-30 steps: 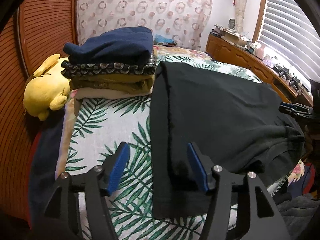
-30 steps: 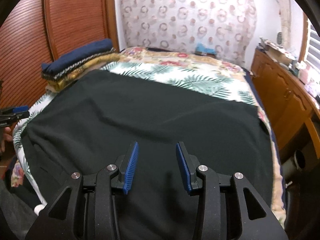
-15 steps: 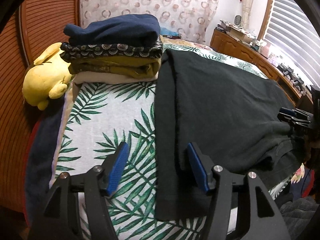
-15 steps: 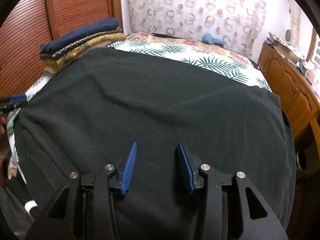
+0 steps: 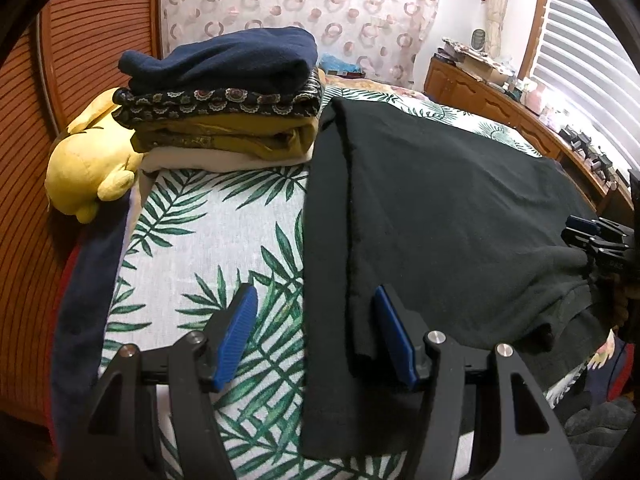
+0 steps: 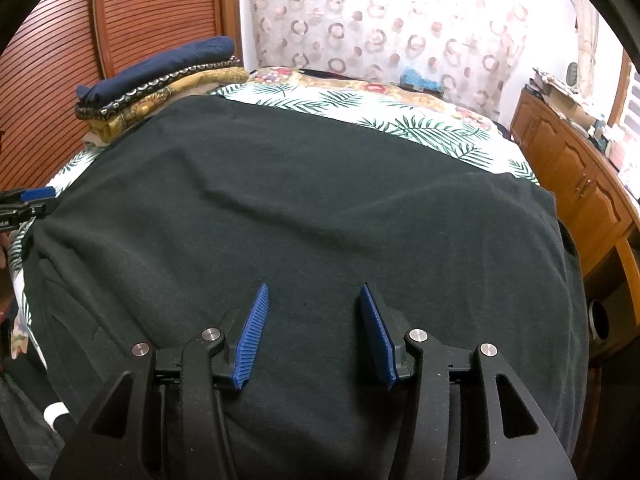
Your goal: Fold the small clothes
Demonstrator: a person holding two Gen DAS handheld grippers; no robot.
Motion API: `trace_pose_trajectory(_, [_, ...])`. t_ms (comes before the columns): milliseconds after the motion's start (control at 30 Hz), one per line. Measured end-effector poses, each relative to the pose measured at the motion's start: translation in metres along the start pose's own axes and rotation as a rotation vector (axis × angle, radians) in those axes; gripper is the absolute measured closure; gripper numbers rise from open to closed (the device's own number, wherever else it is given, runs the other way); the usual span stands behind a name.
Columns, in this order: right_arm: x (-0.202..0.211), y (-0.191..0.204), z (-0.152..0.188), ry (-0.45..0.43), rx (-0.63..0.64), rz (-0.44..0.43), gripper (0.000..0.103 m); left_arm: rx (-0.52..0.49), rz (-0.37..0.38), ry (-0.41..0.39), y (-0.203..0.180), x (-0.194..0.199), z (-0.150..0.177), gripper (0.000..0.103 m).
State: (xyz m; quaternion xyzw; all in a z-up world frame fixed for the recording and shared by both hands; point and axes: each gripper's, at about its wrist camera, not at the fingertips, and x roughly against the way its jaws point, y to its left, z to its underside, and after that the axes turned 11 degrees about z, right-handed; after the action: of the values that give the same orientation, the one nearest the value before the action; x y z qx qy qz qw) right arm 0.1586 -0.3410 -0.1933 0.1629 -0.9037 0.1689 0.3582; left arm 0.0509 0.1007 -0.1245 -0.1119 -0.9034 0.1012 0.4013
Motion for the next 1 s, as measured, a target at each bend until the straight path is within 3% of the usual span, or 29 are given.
trace_pose_trajectory(167, [0.0,0.0,0.0,0.0,0.0,0.0,0.054,0.01,0.07,-0.008,-0.004,0.004,0.006,0.043])
trace_pose_trajectory(267, [0.0,0.0,0.0,-0.001,0.001,0.0,0.054,-0.02,0.059,-0.005,-0.011,0.003,0.008,0.044])
trace_pose_trajectory(500, [0.0,0.0,0.0,-0.001,0.0,0.0,0.054,-0.052,0.053,0.001,-0.018,0.001,0.008,0.07])
trace_pose_trajectory(733, [0.0,0.0,0.001,-0.001,0.0,-0.001,0.054,-0.092,0.026,0.004,-0.025,-0.001,0.009,0.072])
trace_pose_trajectory(867, [0.0,0.0,0.001,-0.002,0.0,0.0,0.054,-0.099,0.052,0.004,-0.028,-0.001,0.007,0.093])
trace_pose_trajectory(1000, [0.0,0.0,0.001,-0.002,-0.001,-0.001,0.054,-0.116,0.066,-0.035,-0.036,0.005,0.003,0.098])
